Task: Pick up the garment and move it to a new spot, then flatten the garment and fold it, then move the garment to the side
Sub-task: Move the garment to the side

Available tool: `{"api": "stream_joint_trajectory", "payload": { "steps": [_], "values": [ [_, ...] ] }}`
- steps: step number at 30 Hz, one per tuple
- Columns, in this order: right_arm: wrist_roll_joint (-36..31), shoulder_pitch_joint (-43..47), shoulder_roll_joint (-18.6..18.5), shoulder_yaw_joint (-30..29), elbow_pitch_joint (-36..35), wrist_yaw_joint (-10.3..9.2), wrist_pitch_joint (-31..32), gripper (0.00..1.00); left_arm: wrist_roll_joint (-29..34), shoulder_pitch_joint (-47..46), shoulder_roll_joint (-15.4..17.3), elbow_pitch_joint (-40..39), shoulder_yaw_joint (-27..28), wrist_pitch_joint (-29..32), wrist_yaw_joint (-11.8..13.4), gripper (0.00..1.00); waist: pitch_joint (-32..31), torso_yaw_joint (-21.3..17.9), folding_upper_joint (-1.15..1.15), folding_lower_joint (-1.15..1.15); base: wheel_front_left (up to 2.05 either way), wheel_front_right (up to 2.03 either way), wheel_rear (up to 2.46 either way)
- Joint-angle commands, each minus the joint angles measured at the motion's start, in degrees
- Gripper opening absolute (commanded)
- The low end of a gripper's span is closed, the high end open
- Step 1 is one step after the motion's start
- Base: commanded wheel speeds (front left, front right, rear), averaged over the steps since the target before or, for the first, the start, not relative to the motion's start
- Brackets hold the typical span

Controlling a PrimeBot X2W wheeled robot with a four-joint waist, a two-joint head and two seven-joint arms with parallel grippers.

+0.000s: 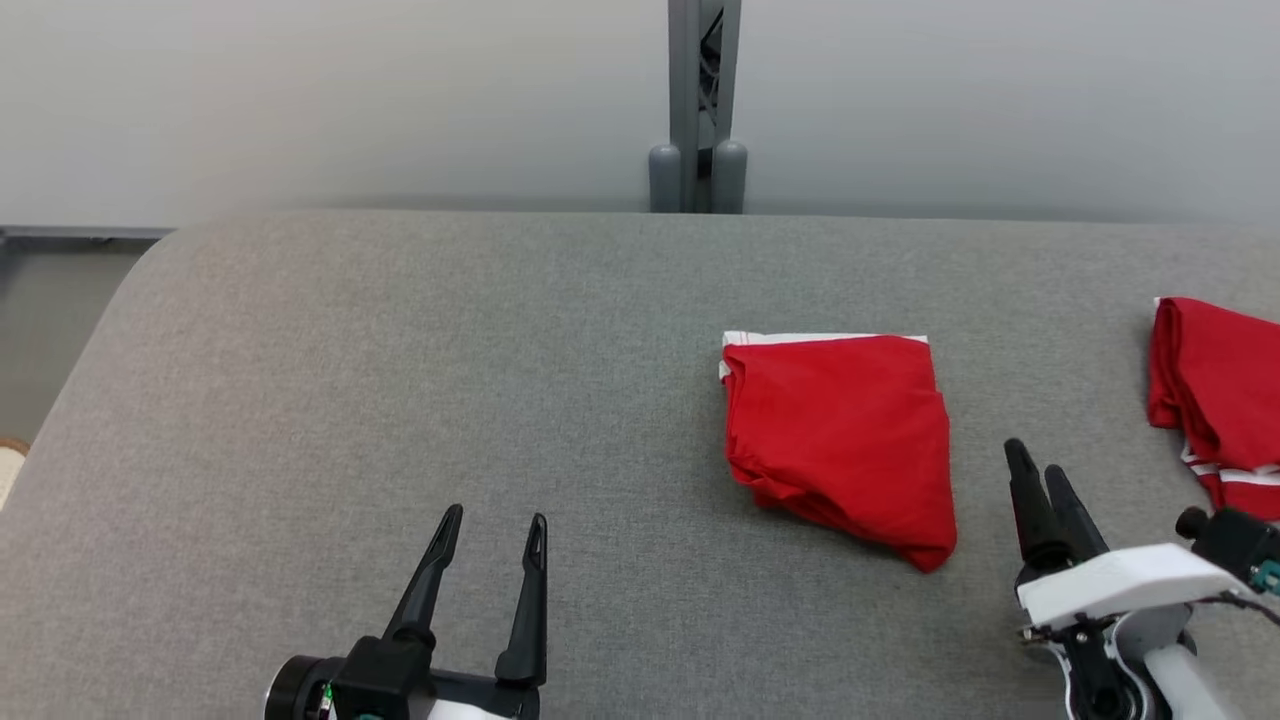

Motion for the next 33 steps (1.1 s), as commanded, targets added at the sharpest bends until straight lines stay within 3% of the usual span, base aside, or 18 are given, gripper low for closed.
{"api": "stream_joint_trajectory", "payload": {
  "steps": [1,8,14,19,20,21,22,23,24,33],
  "values": [
    [2.4,-1.8,-1.1,0.4,0.7,0.0,1.1,1.0,0.1,-1.2,0.2,-0.2,-0.2,-0.2,0.2,1.0,2.5,1.8,0.0,0.0,0.0,0.0,0.0],
    [11.9,-8.2,-5.1,4.2,4.9,0.0,7.3,1.0,0.3,-4.3,0.2,-0.4,-1.9,-0.2,0.5,1.0,7.5,4.0,0.0,0.0,0.0,0.0,0.0],
    [13.9,-12.1,-8.4,7.9,8.3,0.0,9.8,1.0,-0.1,-6.8,0.2,-0.7,-2.9,-0.2,1.1,1.0,10.8,5.2,0.0,0.0,0.0,0.0,0.0],
    [15.4,-14.5,-9.1,11.4,9.4,0.06,11.2,1.0,-0.6,-8.6,0.2,-0.8,-3.8,-0.2,1.7,1.0,13.1,5.7,0.0,0.0,0.0,0.0,0.0],
    [15.2,-14.9,-9.4,12.1,9.1,0.06,10.8,0.92,-0.6,-8.9,0.2,-0.9,-4.0,-0.2,1.8,1.0,13.5,5.7,0.0,0.0,0.0,0.0,0.0],
    [15.0,-15.2,-9.6,12.9,8.8,0.06,10.5,0.47,-0.8,-9.3,0.2,-0.9,-4.2,-0.2,1.8,1.0,13.9,5.7,0.0,0.0,0.0,0.0,0.0],
    [14.9,-15.5,-9.8,13.8,8.5,0.07,10.2,0.26,-0.9,-9.6,0.2,-0.9,-4.4,-0.2,2.0,1.0,14.3,5.6,0.0,0.0,0.0,0.0,0.0],
    [14.7,-15.7,-10.2,14.5,8.3,0.07,9.7,0.07,-1.0,-9.9,0.2,-0.8,-4.6,-0.2,2.1,1.0,14.6,5.6,0.0,0.0,0.0,0.0,0.0],
    [15.0,-15.9,-10.3,15.0,8.3,0.06,9.4,0.0,-1.1,-10.2,0.2,-0.7,-4.7,-0.2,2.2,1.0,14.8,5.5,0.0,0.0,0.0,0.0,0.0],
    [15.1,-16.8,-12.4,19.3,6.6,0.04,5.1,0.0,-1.5,-11.3,0.2,0.0,-5.2,-0.2,2.6,1.0,14.5,4.5,0.0,0.0,0.0,0.0,0.0]
  ]
}}
